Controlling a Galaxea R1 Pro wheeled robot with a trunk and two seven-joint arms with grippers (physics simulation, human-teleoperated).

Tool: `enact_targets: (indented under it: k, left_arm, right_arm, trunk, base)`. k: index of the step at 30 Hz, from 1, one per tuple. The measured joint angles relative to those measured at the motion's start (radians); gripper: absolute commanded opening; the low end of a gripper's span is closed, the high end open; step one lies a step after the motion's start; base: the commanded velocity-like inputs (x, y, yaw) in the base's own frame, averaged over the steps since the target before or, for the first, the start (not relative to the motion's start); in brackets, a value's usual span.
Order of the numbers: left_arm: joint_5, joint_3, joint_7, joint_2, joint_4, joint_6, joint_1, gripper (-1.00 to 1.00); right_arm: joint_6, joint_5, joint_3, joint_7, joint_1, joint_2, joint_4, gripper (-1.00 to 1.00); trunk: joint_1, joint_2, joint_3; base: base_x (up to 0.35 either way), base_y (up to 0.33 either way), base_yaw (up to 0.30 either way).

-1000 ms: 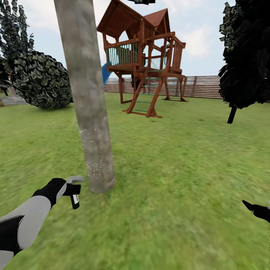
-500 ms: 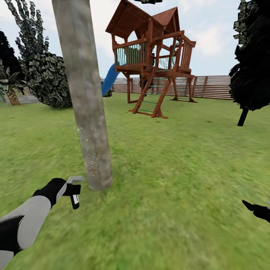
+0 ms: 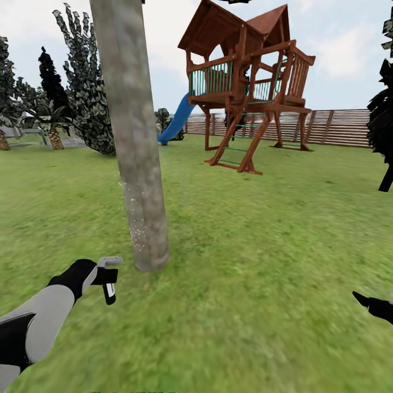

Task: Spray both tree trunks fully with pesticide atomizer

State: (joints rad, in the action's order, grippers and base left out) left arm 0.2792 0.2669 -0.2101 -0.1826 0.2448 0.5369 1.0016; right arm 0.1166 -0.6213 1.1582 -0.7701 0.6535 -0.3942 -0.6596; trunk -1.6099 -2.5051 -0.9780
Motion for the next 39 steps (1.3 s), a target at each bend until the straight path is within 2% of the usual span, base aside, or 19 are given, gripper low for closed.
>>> enact_targets:
  k: [10, 25, 39]
  left_arm:
    - [-0.001, 0.0, 0.0, 0.0, 0.0, 0.0, 0.0, -1.0]
    - [-0.001, 0.0, 0.0, 0.0, 0.0, 0.0, 0.0, -1.0]
    - [-0.001, 0.0, 0.0, 0.0, -0.001, 0.0, 0.0, -1.0]
  right_arm:
    - [0.0, 0.0, -0.001, 0.0, 0.0, 0.0, 0.0, 1.0]
    - [-0.001, 0.0, 0.001, 0.0, 0.0, 0.001, 0.0, 1.0]
    - [0.0, 0.0, 0.002, 0.0, 0.0, 0.001, 0.0, 1.0]
  trunk:
    - [0.0, 0.0, 0.0]
    - [0.0, 0.0, 0.0]
    - [0.0, 0.0, 0.0]
  base:
    - [0.135, -0.306, 0.239]
    - [0.219, -0.268, 0.022]
    - [0.202, -0.266, 0.241]
